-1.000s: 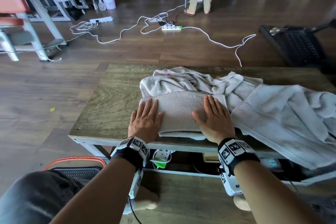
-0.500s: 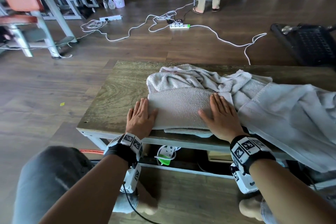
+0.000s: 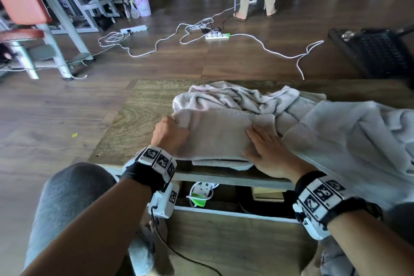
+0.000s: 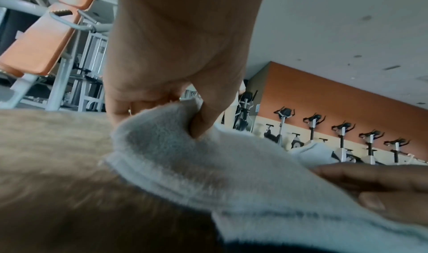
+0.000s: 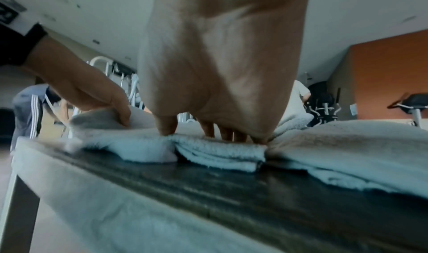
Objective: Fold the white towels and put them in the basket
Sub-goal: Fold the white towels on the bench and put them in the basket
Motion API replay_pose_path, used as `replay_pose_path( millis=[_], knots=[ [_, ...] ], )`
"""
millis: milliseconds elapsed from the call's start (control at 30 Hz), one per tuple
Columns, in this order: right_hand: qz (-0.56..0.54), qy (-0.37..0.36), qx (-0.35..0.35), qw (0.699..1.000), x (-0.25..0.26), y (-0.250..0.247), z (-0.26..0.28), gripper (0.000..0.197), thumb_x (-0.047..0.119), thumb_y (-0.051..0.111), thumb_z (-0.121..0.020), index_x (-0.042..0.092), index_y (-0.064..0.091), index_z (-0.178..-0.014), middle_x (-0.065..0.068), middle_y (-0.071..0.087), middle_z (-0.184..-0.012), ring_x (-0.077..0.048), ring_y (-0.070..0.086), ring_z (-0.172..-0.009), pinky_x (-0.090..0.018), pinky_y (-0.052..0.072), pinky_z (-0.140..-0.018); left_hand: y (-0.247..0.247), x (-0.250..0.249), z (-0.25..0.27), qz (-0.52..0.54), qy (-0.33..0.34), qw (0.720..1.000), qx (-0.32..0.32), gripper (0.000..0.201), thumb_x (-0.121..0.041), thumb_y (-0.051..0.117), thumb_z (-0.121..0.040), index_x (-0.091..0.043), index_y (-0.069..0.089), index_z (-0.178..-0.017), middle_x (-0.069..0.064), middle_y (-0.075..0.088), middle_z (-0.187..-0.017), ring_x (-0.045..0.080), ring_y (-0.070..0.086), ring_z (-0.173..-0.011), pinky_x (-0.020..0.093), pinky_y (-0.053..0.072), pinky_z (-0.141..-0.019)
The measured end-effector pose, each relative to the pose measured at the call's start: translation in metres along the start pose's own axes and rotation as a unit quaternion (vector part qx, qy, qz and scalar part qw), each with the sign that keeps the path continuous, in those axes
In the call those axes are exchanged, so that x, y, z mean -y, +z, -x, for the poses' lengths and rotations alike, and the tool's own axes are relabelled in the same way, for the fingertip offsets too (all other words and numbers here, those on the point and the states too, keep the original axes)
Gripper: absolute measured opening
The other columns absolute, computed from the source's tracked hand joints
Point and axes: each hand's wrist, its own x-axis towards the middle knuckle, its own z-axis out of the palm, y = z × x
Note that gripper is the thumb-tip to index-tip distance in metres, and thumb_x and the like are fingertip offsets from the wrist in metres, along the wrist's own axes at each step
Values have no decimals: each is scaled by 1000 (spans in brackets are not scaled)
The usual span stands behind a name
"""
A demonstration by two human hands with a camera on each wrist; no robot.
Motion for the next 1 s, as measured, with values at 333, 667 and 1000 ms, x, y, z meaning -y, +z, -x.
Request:
replay_pose_path(
  millis=[333, 667, 1000],
  knots=[
    [-325, -19, -258, 910, -9, -21, 4, 31, 34, 41, -105, 12, 63, -106, -12, 69, -99, -24, 65, -83, -39, 52, -71, -8, -125, 61, 297, 184, 924, 158, 45, -14, 73, -83, -16, 44, -118, 2, 67, -93, 12, 62, -77, 27, 51, -66],
    [-391, 102, -175, 898, -27, -14, 25, 16, 15, 67, -86, 10, 62, -100, -3, 68, -86, -16, 62, -72, -26, 43, -56, 66, -88, 87, -48, 337, 927, 159, 96, -42, 78, -72, -24, 24, -150, -1, 26, -151, 23, 27, -139, 51, 27, -116],
    [-113, 20, -282, 952, -38, -11, 25, 21, 12, 57, -88, 10, 63, -108, -9, 55, -111, -25, 52, -105, -32, 47, -82, 85, -82, 97, -86, 385, 915, 91, 56, -46, 56, -83, -41, 42, -137, 1, 22, -158, 31, 14, -148, 59, 22, -115]
  ],
)
